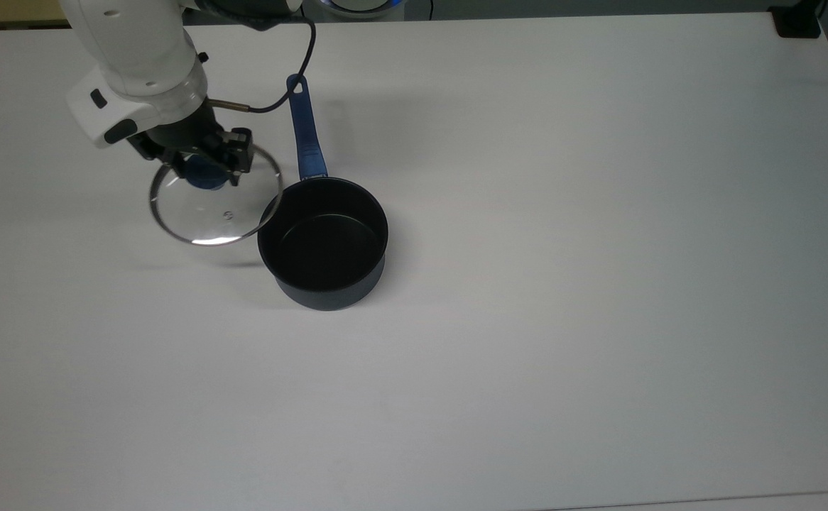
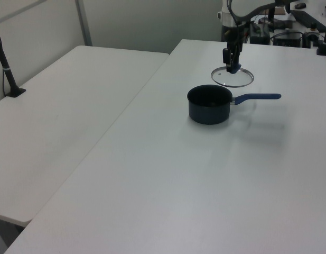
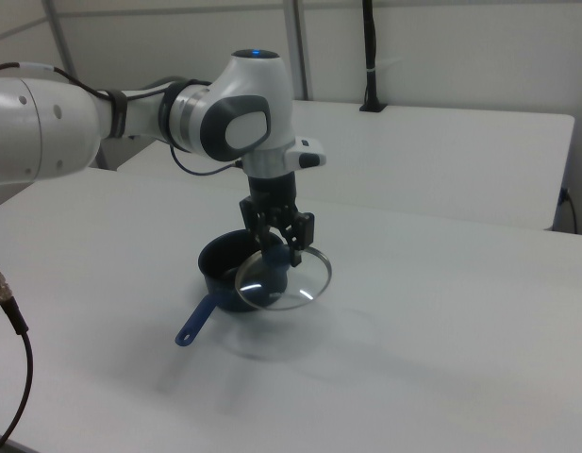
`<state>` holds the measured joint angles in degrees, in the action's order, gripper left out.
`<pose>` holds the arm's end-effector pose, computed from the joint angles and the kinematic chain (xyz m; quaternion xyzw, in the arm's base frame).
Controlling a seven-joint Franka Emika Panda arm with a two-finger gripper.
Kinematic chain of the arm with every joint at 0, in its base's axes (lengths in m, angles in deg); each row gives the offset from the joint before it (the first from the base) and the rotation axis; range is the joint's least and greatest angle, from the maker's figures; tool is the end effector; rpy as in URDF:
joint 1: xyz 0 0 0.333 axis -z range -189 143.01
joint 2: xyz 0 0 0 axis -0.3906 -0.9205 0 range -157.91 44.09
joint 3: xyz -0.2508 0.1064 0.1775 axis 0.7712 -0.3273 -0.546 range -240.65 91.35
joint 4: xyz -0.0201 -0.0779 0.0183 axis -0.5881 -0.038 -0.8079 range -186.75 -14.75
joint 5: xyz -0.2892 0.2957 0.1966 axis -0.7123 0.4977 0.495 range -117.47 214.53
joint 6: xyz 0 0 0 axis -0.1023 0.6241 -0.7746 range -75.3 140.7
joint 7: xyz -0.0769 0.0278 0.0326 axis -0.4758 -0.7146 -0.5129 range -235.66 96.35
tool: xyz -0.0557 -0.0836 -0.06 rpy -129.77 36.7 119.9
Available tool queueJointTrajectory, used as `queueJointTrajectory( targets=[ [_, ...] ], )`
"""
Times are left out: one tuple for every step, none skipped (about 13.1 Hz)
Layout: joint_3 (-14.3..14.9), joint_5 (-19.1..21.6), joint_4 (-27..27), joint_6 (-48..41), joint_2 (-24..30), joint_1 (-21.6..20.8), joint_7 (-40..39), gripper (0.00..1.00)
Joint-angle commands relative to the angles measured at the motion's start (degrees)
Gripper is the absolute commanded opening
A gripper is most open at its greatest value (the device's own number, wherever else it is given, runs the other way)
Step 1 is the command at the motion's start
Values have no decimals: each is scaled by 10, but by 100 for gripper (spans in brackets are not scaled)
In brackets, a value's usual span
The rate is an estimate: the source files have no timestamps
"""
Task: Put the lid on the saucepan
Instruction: 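Lift the glass lid and carry it over the saucepan, then lower the lid onto the saucepan rim and open the gripper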
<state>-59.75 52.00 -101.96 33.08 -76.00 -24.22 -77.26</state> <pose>0.7013 -0.1476 0.4199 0.9981 -0.0565 -0.0219 0.0097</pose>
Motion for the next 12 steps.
queueJointTrajectory(
  targets=[
    [1,21,41,-43,-10,-20,49,40],
    [1,20,41,-43,-10,-29,56,40],
    [0,18,42,-41,-11,-38,64,40],
    [0,17,50,-42,-16,-47,73,40],
    [0,17,62,-43,-23,-54,87,40],
    [-1,17,65,-42,-24,-58,95,40],
    [-1,16,67,-42,-32,-64,96,39],
    [-2,15,81,-43,-37,-70,98,39],
    [-2,13,88,-43,-45,-76,101,39],
    [-3,9,91,-43,-48,-84,102,39],
    [-5,2,91,-42,-49,-87,102,39],
    [-8,1,91,-42,-50,-88,102,39]
  ],
)
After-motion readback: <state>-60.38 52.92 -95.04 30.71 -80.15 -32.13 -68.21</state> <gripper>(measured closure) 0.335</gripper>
